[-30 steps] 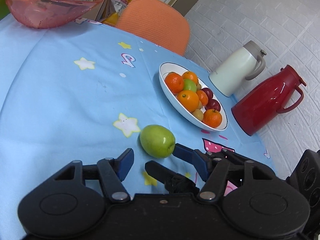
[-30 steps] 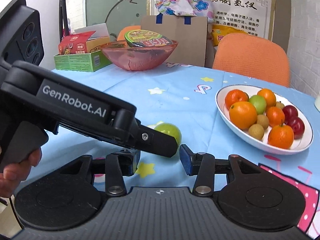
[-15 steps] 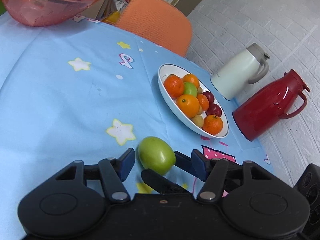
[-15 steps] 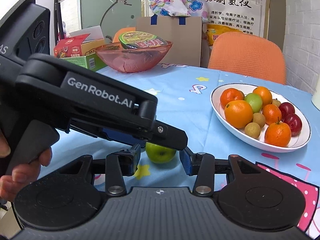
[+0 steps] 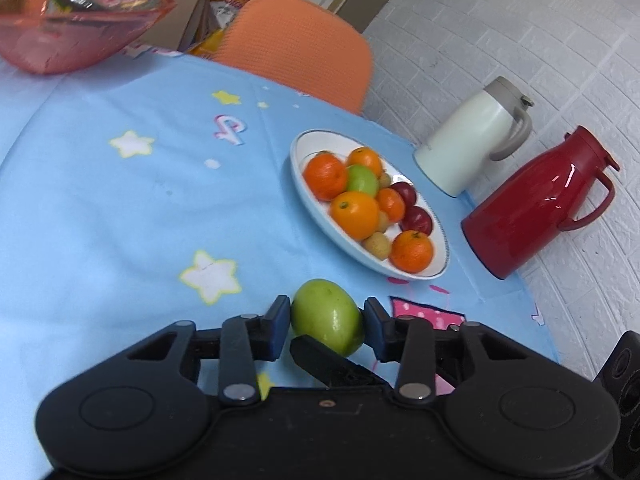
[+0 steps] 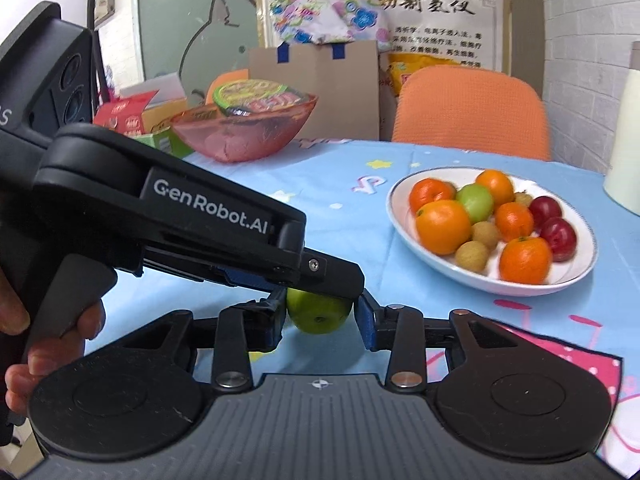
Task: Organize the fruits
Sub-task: 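Carry the held green mango with both tools over the plate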
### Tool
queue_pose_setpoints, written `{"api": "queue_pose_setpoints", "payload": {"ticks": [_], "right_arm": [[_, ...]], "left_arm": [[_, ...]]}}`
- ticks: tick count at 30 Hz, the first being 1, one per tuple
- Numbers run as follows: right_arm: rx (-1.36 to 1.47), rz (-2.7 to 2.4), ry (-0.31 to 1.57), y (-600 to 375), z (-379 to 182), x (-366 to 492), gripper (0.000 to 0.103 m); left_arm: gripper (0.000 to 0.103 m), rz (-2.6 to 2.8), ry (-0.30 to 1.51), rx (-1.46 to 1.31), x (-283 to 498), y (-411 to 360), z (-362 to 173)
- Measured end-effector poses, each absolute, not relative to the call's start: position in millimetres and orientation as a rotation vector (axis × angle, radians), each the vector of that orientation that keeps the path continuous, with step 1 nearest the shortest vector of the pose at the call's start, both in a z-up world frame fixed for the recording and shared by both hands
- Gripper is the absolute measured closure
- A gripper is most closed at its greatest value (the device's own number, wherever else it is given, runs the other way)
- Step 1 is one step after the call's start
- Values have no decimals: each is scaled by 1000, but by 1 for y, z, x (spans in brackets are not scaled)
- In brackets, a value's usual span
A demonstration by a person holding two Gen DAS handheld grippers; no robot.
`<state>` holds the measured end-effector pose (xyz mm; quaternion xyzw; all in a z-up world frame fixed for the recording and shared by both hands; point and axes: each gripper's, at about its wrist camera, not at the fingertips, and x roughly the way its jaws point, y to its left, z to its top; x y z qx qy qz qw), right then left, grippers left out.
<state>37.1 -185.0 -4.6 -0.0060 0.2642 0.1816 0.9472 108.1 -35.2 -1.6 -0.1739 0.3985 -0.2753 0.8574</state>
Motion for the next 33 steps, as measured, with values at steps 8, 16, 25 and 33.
{"api": "queue_pose_setpoints", "payload": {"ticks": [8,16,25,33], "right_arm": [[34,252,440,-227,17,34,38],[85,135,401,-276,24,42,38],[109,91,427,-307,14,61,38],[128,111,471,-310,0,80,38]], "left_arm": [[81,-691,773,-293,119,-87,29],[81,-802,747,-233,136,-150,38],[80,-829,776,-211,163,-188,25],[80,-792,824,-206,184,-192,11]]}}
